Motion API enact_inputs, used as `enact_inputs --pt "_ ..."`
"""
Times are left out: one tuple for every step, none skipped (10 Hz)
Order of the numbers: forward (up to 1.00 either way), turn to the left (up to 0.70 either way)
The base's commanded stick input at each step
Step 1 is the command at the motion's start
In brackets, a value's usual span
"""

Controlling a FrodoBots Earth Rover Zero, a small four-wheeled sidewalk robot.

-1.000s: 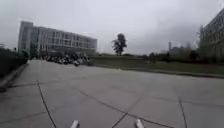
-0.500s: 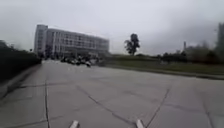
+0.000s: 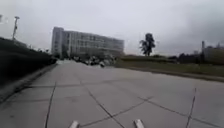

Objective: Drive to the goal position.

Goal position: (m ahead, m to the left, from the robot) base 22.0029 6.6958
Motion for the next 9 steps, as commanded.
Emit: enact_inputs --pt "0.70 0.35" --pt "0.70 0.35" --pt "0.70 0.35" --pt "0.70 0.35" --pt "0.70 0.35" --pt "0.70 0.35" --pt "0.70 0.35" --pt "0.70 0.22" --pt "0.70 0.07"
